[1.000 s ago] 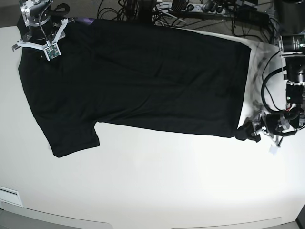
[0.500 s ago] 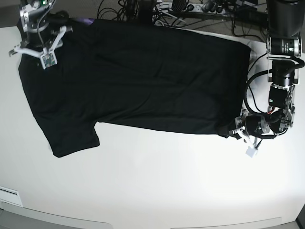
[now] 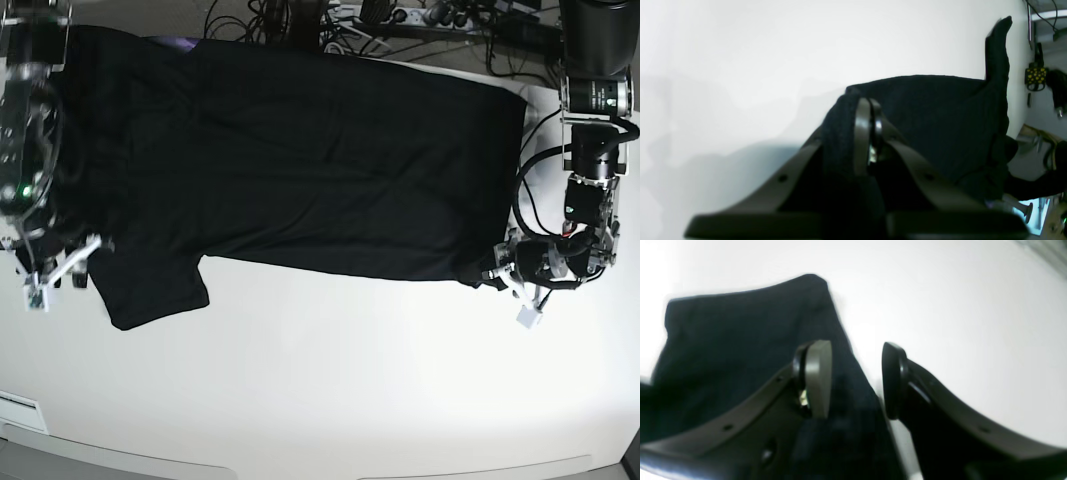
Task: Fold the T-shirt properly
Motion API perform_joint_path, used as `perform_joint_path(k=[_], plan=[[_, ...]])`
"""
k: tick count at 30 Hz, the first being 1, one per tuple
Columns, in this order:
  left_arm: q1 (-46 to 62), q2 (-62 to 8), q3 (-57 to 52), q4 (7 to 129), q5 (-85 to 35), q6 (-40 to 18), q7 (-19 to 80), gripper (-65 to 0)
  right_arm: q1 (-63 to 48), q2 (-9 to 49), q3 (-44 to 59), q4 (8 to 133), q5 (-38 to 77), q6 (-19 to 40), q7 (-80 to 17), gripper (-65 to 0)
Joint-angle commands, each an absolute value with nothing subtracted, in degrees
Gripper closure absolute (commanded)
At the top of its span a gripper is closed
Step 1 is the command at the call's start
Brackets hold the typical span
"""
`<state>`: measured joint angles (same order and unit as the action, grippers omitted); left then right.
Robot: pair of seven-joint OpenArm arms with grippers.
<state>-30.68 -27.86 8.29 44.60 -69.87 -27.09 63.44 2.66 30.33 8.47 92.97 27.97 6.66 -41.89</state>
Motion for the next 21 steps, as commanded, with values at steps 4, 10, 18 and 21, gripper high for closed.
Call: perform_joint_path(k=[4, 10, 18, 21], plan=[[-30.8, -28.6, 8.5, 44.6, -67.7, -26.2, 65.0, 0.0, 15.9, 31.8, 15.1, 72.4, 41.2, 18.5, -47.1, -27.5], [-30.8, -28.6, 8.5, 44.6, -67.8, -26.2, 65.0, 0.0, 29.0, 32.4, 17.1, 43.1, 47.2, 28.4, -50.0, -27.5], [-30.8, -28.6, 8.4, 44.6, -67.9, -26.2, 65.0, 0.0, 30.7, 31.4, 17.1, 33.9, 51.7, 34.7, -51.4, -27.4], [-30.8, -28.6, 8.4, 44.6, -67.9, -26.2, 65.0, 0.0, 30.7, 30.7, 17.1, 34.0, 55.0, 37.3, -54.2, -27.4]])
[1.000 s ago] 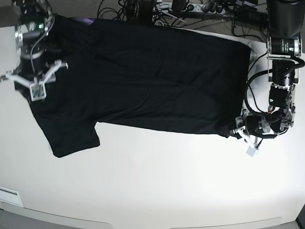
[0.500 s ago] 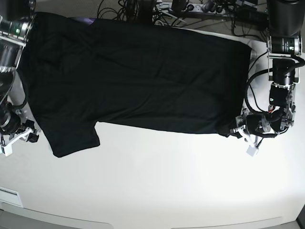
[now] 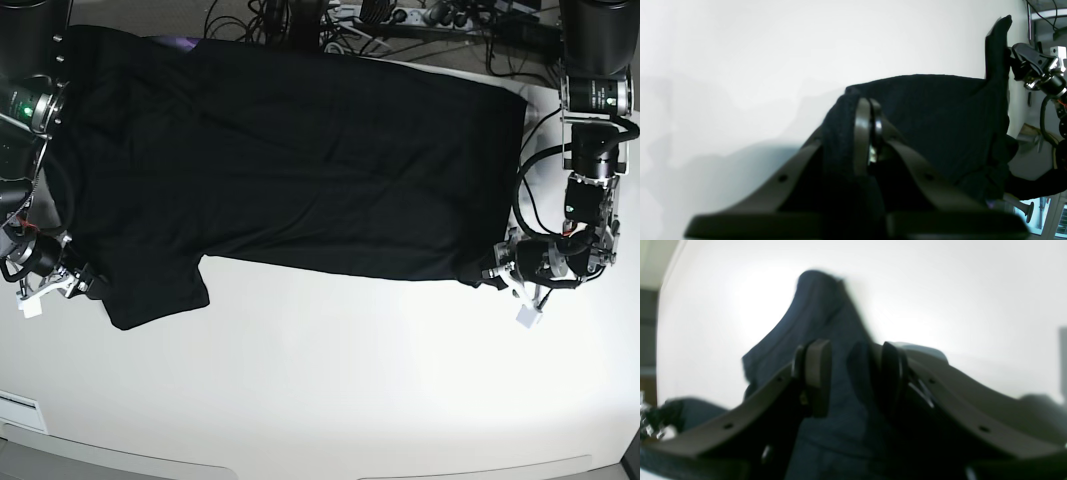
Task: Fold the T-shirt properly
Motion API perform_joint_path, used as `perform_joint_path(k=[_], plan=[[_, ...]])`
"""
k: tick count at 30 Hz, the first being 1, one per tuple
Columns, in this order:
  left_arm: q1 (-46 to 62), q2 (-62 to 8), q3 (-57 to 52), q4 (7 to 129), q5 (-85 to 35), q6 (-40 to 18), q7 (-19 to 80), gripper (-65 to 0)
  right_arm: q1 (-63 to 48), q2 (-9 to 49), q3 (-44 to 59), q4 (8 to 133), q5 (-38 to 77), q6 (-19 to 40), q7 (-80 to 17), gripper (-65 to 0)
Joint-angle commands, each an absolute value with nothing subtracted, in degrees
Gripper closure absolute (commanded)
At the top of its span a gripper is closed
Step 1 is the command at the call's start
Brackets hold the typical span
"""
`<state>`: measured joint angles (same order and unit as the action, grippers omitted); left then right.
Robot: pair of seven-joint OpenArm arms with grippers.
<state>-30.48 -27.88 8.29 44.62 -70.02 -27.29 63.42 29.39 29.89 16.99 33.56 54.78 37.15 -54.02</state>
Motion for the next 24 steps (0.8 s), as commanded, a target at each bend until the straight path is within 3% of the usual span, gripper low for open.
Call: perform_joint_path(k=[1, 5, 6, 8, 9, 18, 24], plan=[[-30.8, -28.6, 8.5, 44.6, -67.9, -26.2, 65.0, 0.0, 30.7, 30.4, 17.1, 34.0, 55.8, 38.2, -55.0, -27.4], [-30.9, -28.6, 8.4, 44.6, -68.0, -26.2, 65.0, 0.0, 30.7, 29.6, 16.3, 34.1, 56.0, 40.0, -55.5, -25.3], [-30.9, -28.6, 8.4, 44.6, -68.0, -26.4, 64.9, 0.0, 30.8, 29.6, 16.0, 34.4, 56.2, 40.0, -55.6, -20.9], [-31.0, -28.6, 8.5, 44.6, -68.0, -27.8, 65.0, 0.0, 30.8, 29.6, 15.5, 36.2, 58.2, 40.0, -56.5, -4.2], [-31.2, -28.6, 8.5, 44.6, -68.2, -28.4, 65.0, 0.0, 30.8, 29.7, 15.3, 37.9, 59.1, 40.0, -57.3, 0.0], [-34.2, -28.6, 8.4, 44.8, -83.6, -40.0, 70.8, 0.0, 24.6, 32.8, 7.4, 61.8, 64.8, 40.0, -63.6, 0.0], [-34.1, -28.4, 8.5, 51.6, -85.0, -40.0, 77.9, 0.0, 11.0, 36.4, 5.7, 84.1, 65.2, 40.0, -64.2, 0.0]])
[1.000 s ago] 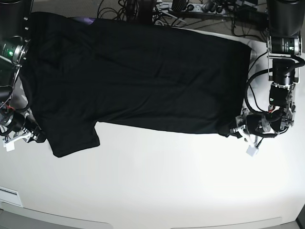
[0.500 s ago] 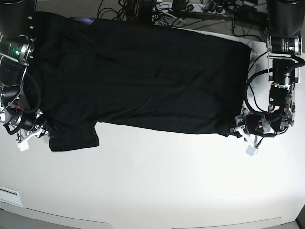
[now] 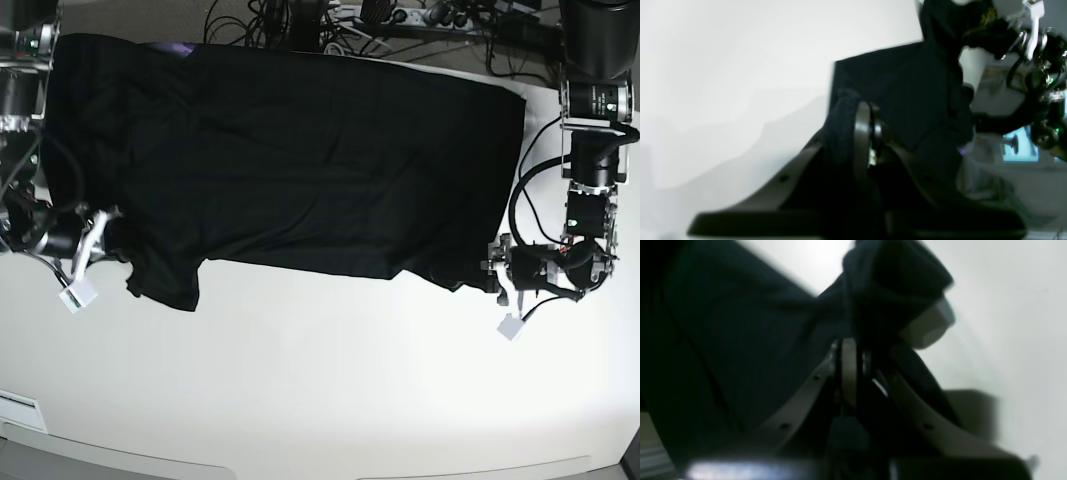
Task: Fold the T-shirt properly
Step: 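Lift the hem with both grippers and fold it over toward the collar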
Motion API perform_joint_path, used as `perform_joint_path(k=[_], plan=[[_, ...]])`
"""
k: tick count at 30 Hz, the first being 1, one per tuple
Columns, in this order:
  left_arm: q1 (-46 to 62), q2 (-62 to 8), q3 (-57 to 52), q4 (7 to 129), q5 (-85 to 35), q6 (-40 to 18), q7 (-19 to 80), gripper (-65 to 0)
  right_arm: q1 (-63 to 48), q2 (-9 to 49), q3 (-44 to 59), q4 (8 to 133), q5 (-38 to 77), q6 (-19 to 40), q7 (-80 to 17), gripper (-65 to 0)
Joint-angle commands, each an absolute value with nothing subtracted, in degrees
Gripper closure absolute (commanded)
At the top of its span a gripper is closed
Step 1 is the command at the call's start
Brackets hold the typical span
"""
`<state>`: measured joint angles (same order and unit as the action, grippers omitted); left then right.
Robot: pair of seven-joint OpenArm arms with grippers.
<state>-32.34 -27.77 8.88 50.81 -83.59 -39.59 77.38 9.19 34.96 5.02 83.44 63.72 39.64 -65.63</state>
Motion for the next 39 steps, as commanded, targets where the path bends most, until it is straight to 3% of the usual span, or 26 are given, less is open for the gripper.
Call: perform_joint_path(k=[1, 8, 14, 23, 34, 39], plan=[[-33.8, -28.5, 8.5, 53.5, -85.0, -40.0, 79.1, 0.0, 8.7, 37.3, 5.9, 87.4, 65.2, 40.0, -64.2, 0.0], [-28.7, -30.7, 8.5, 75.5, -85.0, -40.0, 80.0, 0.0, -5.9, 40.0, 13.3, 105.3, 65.2, 40.0, -64.4, 0.0], [-21.8, -35.4, 8.5, 89.6, -85.0, -40.0, 80.0, 0.0, -15.7, 40.0, 23.5, 110.2, 66.4, 40.0, -66.2, 0.0], [-15.5, -41.3, 8.4, 92.1, -85.0, -40.0, 80.0, 0.0, -24.2, 40.1, 35.4, 110.2, 75.4, 40.0, -69.7, 0.0], [-15.6, -49.2, 8.4, 97.7, -85.0, -40.0, 78.9, 0.0, -24.9, 40.3, 36.4, 110.2, 75.5, 40.0, -70.2, 0.0], [-15.6, -50.4, 8.5, 98.0, -85.0, -40.0, 78.9, 0.0, -24.9, 43.0, 36.4, 110.2, 76.6, 37.5, -71.2, 0.0]])
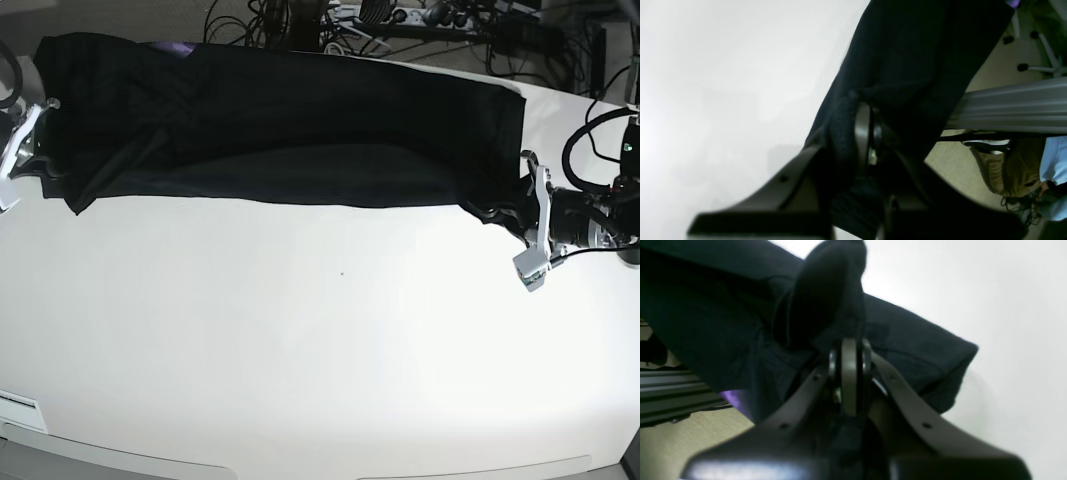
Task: Fold the T-shirt properly
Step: 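Lift the hem with both grippers and fold it over toward the collar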
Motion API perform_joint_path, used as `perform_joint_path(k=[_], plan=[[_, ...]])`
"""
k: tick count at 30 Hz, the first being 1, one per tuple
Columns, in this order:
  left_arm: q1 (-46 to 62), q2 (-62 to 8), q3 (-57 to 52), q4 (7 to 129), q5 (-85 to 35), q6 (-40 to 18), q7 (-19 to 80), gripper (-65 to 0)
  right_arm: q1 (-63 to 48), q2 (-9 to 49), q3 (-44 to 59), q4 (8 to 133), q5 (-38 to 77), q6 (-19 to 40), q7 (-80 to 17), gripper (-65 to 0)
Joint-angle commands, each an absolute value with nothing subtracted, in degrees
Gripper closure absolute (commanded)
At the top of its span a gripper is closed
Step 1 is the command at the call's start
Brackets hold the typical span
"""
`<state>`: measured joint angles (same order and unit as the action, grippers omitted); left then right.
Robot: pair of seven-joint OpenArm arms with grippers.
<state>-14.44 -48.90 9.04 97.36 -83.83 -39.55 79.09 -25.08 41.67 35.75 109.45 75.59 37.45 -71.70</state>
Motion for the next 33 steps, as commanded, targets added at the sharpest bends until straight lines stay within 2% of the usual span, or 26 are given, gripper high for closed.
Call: perform_joint_path(k=[1, 10, 15, 25, 33], plan=[[-15.6, -50.7, 8.4, 98.0, -85.0, -40.0, 78.9, 0.0, -24.9, 43.8, 36.4, 110.2, 77.2, 37.3, -71.5, 0.0], [-15.6, -51.5, 8.4, 98.0, -85.0, -40.0, 79.2, 0.0, -24.9, 44.7, 36.4, 110.2, 85.0, 37.3, -76.1, 0.0], [-15.6, -51.9, 8.4, 98.0, -85.0, -40.0, 79.8, 0.0, -24.9, 44.5, 36.4, 110.2, 85.0, 37.5, -78.7, 0.0], [-15.6, -53.8, 8.4, 97.7, -85.0, -40.0, 79.7, 0.0, -24.9, 44.5, 36.4, 110.2, 85.0, 38.5, -77.8, 0.0], [-15.6, -53.6, 8.5, 91.3, -85.0, -40.0, 79.7, 0.0, -24.9, 44.4, 36.4, 110.2, 85.0, 38.1, -77.6, 0.0]])
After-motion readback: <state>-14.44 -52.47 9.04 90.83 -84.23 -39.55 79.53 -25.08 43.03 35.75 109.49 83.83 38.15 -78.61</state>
